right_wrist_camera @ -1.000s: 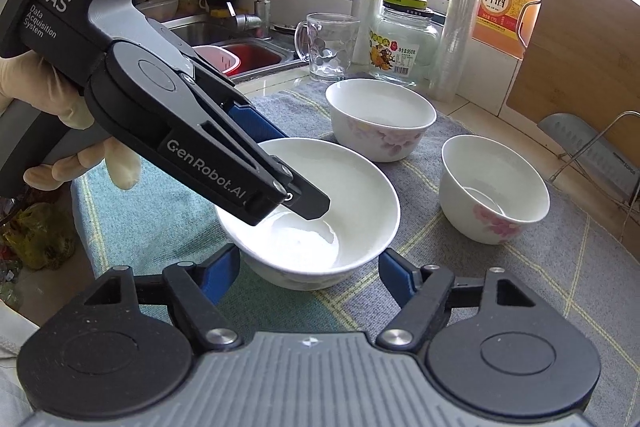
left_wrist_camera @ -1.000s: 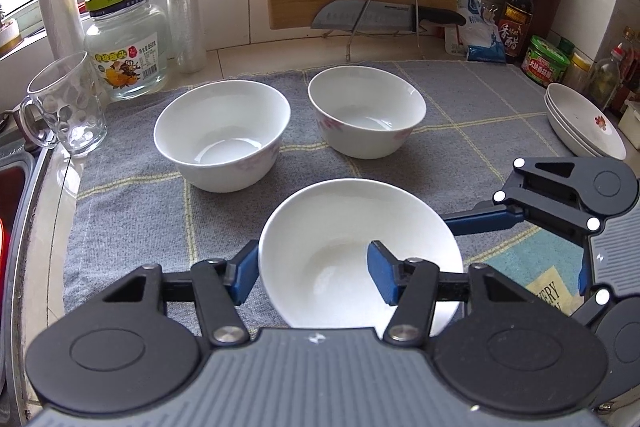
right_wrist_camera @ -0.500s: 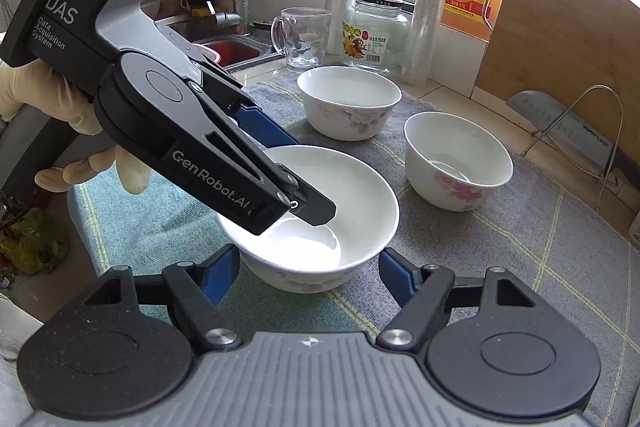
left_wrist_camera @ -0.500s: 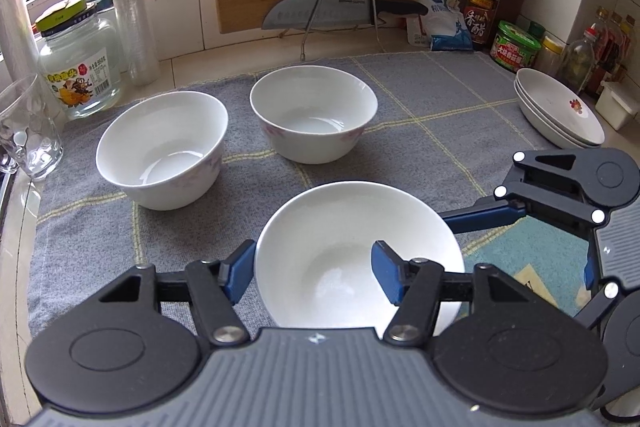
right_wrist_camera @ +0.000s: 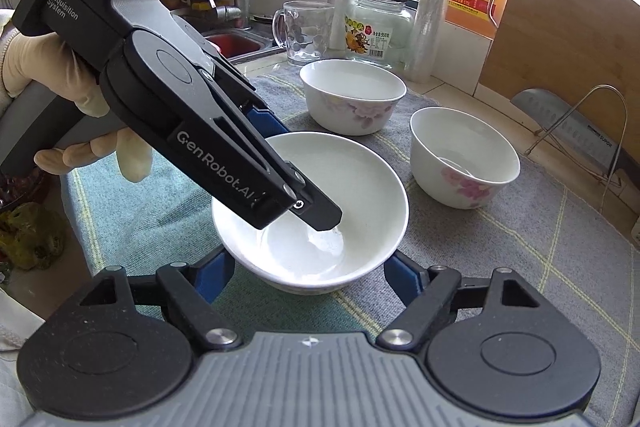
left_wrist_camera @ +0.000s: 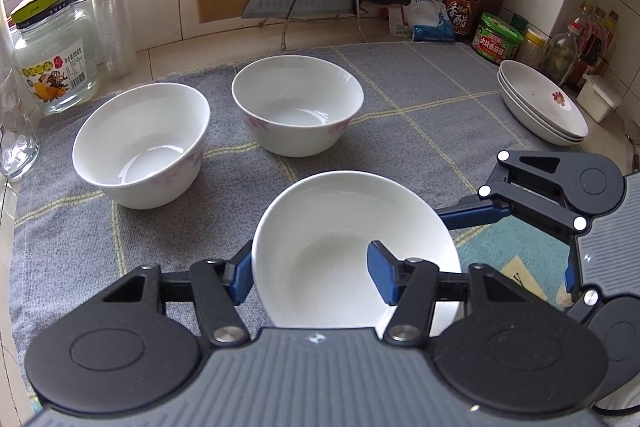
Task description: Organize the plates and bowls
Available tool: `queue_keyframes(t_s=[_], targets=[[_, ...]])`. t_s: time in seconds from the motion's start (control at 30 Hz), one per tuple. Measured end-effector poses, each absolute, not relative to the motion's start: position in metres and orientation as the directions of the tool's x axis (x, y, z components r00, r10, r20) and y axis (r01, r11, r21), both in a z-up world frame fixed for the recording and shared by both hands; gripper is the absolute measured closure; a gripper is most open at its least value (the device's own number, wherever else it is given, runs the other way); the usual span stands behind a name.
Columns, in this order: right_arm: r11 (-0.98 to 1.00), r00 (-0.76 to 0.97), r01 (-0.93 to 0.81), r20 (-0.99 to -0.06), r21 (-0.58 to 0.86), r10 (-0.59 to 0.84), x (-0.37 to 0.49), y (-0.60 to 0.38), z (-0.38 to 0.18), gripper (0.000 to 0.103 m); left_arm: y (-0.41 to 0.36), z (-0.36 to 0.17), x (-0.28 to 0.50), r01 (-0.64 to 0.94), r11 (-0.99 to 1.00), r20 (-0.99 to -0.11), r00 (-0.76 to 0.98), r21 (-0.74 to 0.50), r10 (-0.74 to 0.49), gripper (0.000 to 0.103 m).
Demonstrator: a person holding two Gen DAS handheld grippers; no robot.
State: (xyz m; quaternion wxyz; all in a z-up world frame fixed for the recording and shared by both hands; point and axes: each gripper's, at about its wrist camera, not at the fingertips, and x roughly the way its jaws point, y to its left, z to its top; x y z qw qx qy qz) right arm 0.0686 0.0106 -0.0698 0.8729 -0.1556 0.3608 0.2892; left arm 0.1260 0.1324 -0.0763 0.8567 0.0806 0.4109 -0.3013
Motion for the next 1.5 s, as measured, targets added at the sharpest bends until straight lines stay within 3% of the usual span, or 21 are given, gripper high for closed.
queue_keyframes(t_s=[0.57,0.93,1.0,1.03,1.1,1.13,1.17,1.5], targets=[[0.860,0.603,-0.498,-0.757,-0.113,0.250,0.055,-0.058,-0.059,0.018,0.052,-0.081,0.132,0.708,0.689,-0.729,0.390,-0.153,-0.563,0.046],[0.884,0.582,-0.460,-0.780,-0.083,0.230,0.051,-0.090,-0.061,0.018,0.022,-0.089,0.132,0.723,0.667,-0.735,0.352,-0.180,-0.580,0.046],[0.888,0.577,-0.455,-0.780,-0.062,0.241,0.052,-0.093,-0.062,0.018,0.022,-0.089,0.132,0.723,0.666,-0.732,0.353,-0.183,-0.583,0.039],[0.889,0.575,-0.454,-0.780,-0.053,0.247,0.053,-0.095,-0.062,0.018,0.021,-0.089,0.132,0.723,0.665,-0.728,0.354,-0.186,-0.588,0.031],[0.887,0.565,-0.461,-0.784,-0.041,0.258,0.056,-0.096,-0.063,0.012,0.021,-0.087,0.129,0.719,0.675,-0.719,0.380,-0.166,-0.582,0.013],[0.886,0.570,-0.462,-0.780,-0.045,0.257,0.056,-0.096,-0.063,0.003,0.021,-0.085,0.128,0.718,0.679,-0.711,0.395,-0.157,-0.582,0.009],[0.884,0.577,-0.465,-0.774,-0.050,0.260,0.055,-0.096,-0.062,0.000,0.023,-0.082,0.127,0.716,0.681,-0.700,0.408,-0.153,-0.586,0.009],[0.893,0.574,-0.450,-0.763,0.011,0.298,0.053,-0.112,-0.046,0.000,0.061,-0.066,0.121,0.577,0.814,-0.635,0.605,-0.066,-0.481,0.004]])
